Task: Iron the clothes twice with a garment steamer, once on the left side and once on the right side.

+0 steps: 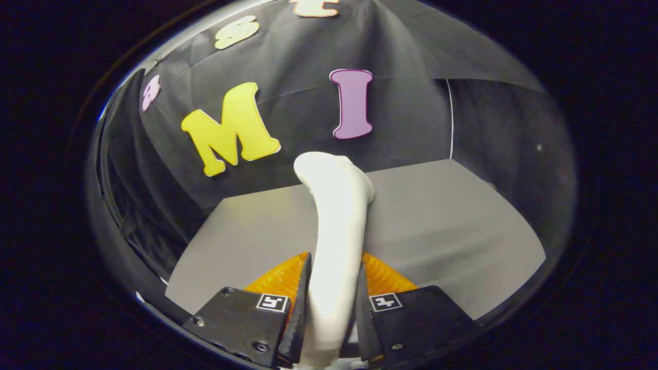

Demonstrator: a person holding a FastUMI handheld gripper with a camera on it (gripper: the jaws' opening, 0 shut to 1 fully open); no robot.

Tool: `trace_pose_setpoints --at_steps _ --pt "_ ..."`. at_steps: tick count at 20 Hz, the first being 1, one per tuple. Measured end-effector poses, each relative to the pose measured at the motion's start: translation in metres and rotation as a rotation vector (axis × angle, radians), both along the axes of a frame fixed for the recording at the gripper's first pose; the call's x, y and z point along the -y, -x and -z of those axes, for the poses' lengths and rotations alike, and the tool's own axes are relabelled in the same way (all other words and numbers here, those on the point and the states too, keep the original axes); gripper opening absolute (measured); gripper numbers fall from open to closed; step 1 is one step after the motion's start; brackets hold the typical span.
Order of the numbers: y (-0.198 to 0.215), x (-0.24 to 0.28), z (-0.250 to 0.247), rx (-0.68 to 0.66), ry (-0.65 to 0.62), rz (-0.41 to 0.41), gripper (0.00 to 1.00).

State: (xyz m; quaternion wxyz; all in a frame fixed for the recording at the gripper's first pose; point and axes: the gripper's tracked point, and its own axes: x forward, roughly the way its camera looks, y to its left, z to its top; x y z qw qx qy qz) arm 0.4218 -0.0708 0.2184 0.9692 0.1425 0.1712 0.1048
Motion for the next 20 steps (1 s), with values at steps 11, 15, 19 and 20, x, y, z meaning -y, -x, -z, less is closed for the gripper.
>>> trace_pose_setpoints --at_steps 11,15,19,20 --pt "0.059 -0.046 -0.035 0.119 0.029 -0.074 0.35" --pt "0.1 -0.068 -0.066 0.181 0.048 -0.076 0.35" --pt "0.14 -0.093 -0.102 0.268 0.104 -0.066 0.35" --pt "0.148 -0.102 -0.114 0.291 0.117 -0.062 0.35"
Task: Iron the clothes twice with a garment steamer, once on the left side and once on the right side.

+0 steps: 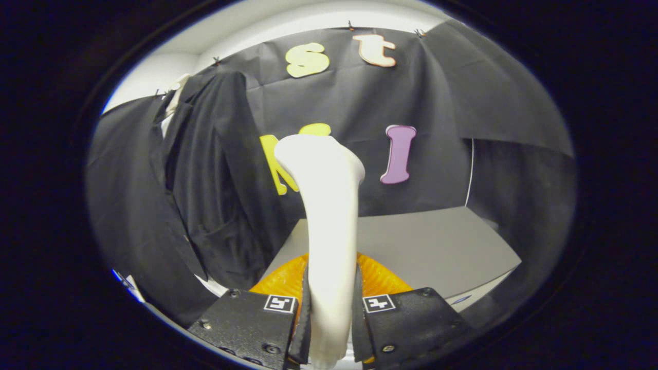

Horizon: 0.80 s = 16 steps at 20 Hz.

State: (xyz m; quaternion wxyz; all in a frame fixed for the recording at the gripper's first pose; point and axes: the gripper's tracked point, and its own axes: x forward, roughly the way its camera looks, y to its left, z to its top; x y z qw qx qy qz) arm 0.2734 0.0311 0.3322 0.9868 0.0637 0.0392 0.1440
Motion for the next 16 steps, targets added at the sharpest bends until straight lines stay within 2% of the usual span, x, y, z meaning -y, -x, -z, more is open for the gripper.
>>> trace_pose_setpoints --at_steps 9,16 --pt "0.05 -0.081 -0.08 0.142 0.028 0.038 0.35" --pt "0.057 -0.157 -0.133 0.226 0.082 0.089 0.34"
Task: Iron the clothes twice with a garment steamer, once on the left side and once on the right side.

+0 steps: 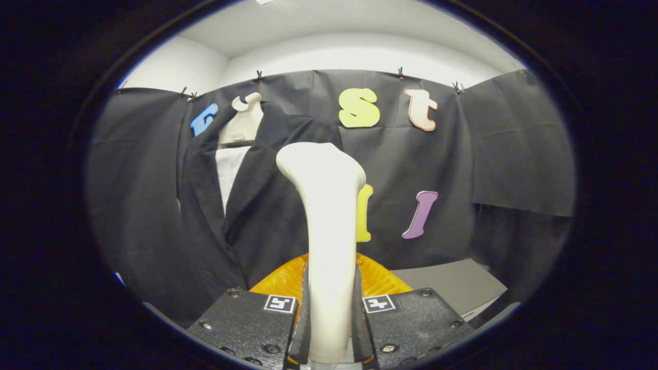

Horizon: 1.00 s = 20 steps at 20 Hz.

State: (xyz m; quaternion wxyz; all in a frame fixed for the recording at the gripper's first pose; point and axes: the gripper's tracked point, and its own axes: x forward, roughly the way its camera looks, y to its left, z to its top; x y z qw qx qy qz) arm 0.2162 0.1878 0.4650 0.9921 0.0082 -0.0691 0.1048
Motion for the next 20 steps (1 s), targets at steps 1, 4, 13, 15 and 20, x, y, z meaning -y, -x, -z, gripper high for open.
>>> trace_pose_setpoints --at_steps 1,4,13,15,20 --pt "0.0 -0.008 -0.003 0.005 0.006 0.011 0.34" --pt "0.0 -0.029 -0.015 0.011 0.022 0.036 0.34" --pt "0.003 -0.055 0.008 -0.013 0.088 0.073 0.34" --pt "0.001 -0.051 0.021 -0.037 0.089 0.083 0.34" --pt "-0.005 -0.045 0.053 -0.091 0.109 0.098 0.34"
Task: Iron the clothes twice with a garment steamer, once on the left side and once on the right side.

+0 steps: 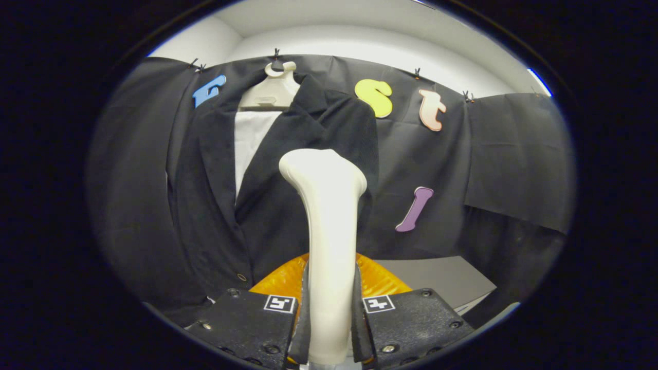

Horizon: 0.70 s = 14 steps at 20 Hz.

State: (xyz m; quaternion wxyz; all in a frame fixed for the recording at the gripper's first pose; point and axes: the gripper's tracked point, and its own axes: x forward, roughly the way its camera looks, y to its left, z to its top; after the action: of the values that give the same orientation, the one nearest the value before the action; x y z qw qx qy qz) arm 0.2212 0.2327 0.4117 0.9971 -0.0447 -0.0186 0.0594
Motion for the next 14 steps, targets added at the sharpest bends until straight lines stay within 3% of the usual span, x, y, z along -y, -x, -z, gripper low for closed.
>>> trace_pose_setpoints --at_steps 14 --pt "0.003 0.003 0.11 -0.142 0.053 0.002 0.34"
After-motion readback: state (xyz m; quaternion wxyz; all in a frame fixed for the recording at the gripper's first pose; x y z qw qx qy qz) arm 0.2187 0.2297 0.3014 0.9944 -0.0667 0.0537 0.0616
